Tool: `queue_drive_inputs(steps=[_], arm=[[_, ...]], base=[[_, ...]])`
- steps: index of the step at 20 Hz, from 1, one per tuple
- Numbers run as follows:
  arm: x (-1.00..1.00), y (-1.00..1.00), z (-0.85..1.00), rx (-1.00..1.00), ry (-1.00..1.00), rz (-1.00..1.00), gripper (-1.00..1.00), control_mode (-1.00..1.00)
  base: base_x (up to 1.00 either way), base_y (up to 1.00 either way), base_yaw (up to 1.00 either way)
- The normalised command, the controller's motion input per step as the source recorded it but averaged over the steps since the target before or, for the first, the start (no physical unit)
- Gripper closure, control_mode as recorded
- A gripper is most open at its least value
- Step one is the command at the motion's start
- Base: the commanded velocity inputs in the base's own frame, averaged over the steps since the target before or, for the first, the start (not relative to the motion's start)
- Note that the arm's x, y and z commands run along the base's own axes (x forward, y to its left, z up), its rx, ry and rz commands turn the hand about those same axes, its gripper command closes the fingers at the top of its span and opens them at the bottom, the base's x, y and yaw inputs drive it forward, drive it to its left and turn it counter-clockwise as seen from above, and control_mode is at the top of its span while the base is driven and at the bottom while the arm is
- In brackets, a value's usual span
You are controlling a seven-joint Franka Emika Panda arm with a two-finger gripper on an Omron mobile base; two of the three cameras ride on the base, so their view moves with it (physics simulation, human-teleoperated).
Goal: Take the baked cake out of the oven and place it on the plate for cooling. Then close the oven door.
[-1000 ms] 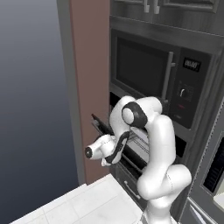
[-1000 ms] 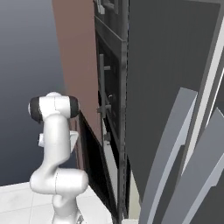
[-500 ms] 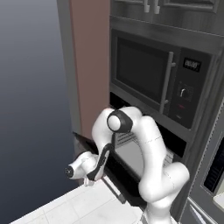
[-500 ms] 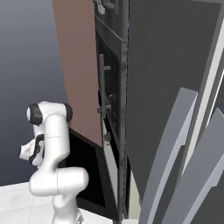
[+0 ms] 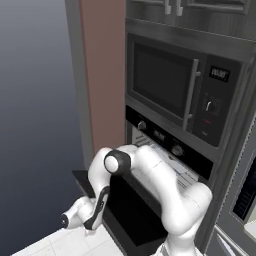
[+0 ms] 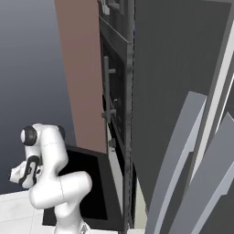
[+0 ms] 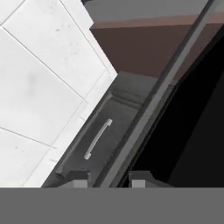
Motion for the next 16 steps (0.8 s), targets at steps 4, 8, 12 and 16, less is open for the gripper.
queue_drive_inputs(steps=[4,8,12,16], arm=[[-0.82,0.02,0.3,0.07,-0.01,0.04,-1.0,-1.0],[-1.0,0.0,0.95,0.19,-0.02,0.05,-1.0,-1.0],[-0.84,0.0,0.92,0.22,0.03,0.08,-1.0,-1.0],[-0.55,-0.04,1.0,0.22,0.0,0.07,-1.0,-1.0]], base=[[0.0,0.0,0.0],[0.0,0.0,0.0],[0.0,0.0,0.0],[0.0,0.0,0.0]])
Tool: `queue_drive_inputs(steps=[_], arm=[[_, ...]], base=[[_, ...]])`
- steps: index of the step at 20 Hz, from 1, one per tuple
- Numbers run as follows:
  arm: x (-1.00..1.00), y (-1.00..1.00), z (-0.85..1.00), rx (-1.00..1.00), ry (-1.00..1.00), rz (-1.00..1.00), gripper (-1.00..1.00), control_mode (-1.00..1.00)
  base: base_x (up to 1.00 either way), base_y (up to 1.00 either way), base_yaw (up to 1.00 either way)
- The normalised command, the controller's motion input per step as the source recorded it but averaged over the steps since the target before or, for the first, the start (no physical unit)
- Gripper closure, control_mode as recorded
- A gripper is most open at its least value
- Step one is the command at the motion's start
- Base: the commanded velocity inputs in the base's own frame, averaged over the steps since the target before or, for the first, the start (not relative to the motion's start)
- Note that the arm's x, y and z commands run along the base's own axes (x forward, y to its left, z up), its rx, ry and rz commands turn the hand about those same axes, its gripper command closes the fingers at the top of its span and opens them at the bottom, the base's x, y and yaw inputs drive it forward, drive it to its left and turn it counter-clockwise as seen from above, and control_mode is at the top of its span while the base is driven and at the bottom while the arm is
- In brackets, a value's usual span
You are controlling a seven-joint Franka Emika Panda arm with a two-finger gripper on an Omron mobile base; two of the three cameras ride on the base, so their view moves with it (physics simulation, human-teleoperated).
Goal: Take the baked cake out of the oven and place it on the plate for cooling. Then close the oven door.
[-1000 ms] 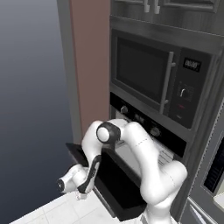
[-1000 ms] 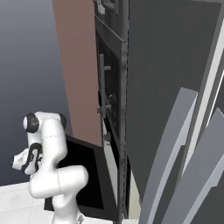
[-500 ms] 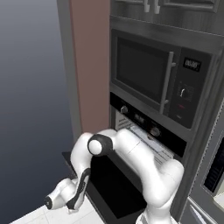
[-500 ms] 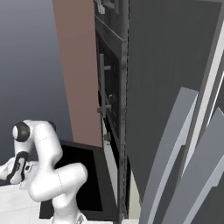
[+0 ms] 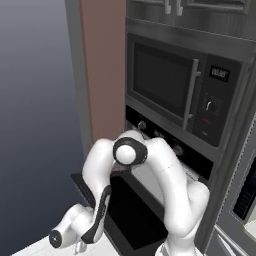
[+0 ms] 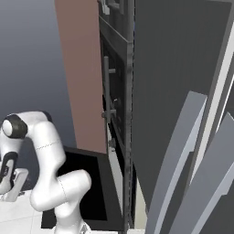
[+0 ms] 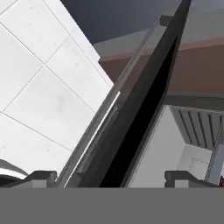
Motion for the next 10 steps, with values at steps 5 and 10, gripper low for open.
queue_drive_inputs(steps=[5,10], arm=[[-0.28,-0.24,1.0,0.18,0.0,0.02,-1.0,-1.0],[0.16,-0.46,0.76,0.07,0.0,-0.03,-1.0,-1.0]], base=[[0.0,0.0,0.0],[0.0,0.0,0.0]])
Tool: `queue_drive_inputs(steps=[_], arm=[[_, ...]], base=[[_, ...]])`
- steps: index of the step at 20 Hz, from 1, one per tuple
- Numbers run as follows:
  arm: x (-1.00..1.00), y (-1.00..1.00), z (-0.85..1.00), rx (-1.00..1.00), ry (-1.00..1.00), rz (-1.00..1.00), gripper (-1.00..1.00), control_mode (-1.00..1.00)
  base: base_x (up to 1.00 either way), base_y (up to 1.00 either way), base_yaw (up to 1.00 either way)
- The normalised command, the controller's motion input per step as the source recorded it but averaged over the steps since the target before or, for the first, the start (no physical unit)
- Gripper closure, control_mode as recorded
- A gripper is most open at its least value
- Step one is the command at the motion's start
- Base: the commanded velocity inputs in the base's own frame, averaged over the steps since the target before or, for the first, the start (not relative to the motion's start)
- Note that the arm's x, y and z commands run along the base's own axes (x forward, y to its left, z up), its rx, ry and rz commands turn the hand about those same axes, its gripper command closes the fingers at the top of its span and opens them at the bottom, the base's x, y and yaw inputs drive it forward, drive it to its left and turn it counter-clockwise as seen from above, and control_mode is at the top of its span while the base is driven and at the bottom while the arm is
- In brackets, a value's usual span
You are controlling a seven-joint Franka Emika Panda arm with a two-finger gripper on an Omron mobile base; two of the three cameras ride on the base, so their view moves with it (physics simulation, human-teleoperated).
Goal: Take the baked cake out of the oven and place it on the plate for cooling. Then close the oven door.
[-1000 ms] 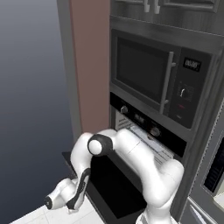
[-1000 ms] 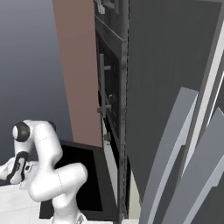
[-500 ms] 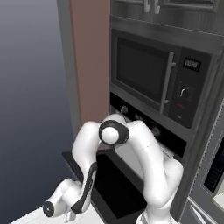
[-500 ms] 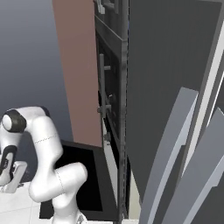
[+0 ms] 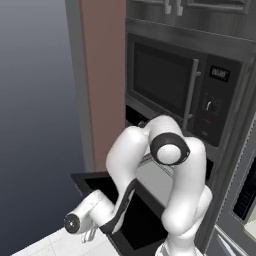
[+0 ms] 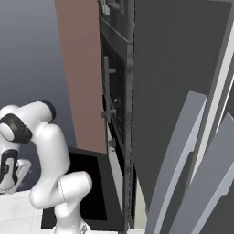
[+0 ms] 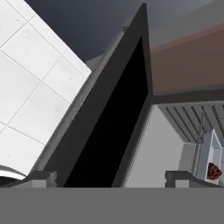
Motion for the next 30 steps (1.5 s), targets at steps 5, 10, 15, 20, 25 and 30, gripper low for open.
queue_drive_inputs(steps=[5,10,15,20,25,30], arm=[[0.54,-0.59,0.66,0.01,0.0,-0.11,-1.0,-1.0],[0.51,-0.64,0.71,0.01,0.0,-0.12,-1.0,-1.0],[0.46,-0.72,0.17,-0.01,0.0,-0.13,-1.0,-1.0],[0.47,-0.56,-0.08,-0.08,0.0,-0.15,-1.0,-1.0],[0.44,-0.4,-0.07,-0.1,-0.03,-0.11,-1.0,-1.0],[0.12,-0.19,0.0,-0.1,-0.12,-0.1,-1.0,-1.0]], base=[[0.0,0.0,0.0],[0.0,0.0,0.0],[0.0,0.0,0.0],[0.0,0.0,0.0],[0.0,0.0,0.0],[0.0,0.0,0.0]])
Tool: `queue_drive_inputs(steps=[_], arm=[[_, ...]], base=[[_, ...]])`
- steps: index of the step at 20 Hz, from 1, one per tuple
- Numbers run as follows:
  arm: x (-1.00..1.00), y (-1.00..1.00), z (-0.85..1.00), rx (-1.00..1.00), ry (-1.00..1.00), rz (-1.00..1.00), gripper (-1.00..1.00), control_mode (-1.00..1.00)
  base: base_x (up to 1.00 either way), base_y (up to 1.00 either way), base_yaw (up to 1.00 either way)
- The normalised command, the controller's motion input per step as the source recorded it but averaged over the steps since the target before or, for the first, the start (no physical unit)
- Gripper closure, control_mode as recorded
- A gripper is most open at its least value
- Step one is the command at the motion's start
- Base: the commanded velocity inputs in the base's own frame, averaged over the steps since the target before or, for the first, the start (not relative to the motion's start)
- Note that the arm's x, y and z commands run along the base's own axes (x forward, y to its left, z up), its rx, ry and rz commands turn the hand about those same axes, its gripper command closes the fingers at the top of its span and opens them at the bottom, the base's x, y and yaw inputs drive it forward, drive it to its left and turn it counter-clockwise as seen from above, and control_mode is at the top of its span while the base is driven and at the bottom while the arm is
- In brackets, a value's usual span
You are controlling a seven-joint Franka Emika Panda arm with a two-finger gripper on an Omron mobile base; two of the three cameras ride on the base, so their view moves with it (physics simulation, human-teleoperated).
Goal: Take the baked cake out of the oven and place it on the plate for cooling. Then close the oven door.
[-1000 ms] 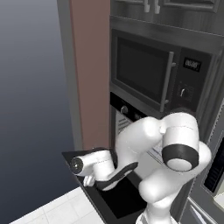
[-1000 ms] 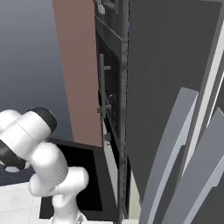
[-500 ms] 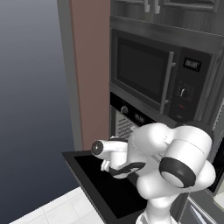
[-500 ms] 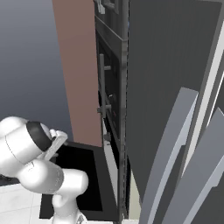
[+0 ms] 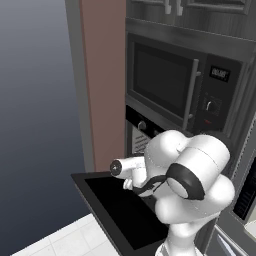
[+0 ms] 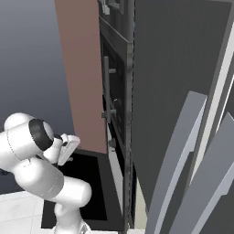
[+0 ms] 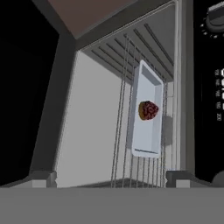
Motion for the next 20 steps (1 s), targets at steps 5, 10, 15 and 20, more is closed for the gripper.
queue_drive_inputs(steps=[5,10,15,20], arm=[[0.0,-0.31,-0.04,-0.07,-0.14,-0.11,-1.0,-1.0],[0.11,-0.54,-0.01,-0.08,-0.06,-0.09,-1.0,-1.0],[0.21,-0.39,-0.05,-0.09,-0.02,-0.1,-1.0,-1.0],[0.21,-0.31,-0.13,-0.11,0.0,-0.12,-1.0,-1.0]], base=[[0.0,0.0,0.0],[0.0,0.0,0.0],[0.0,0.0,0.0],[0.0,0.0,0.0]])
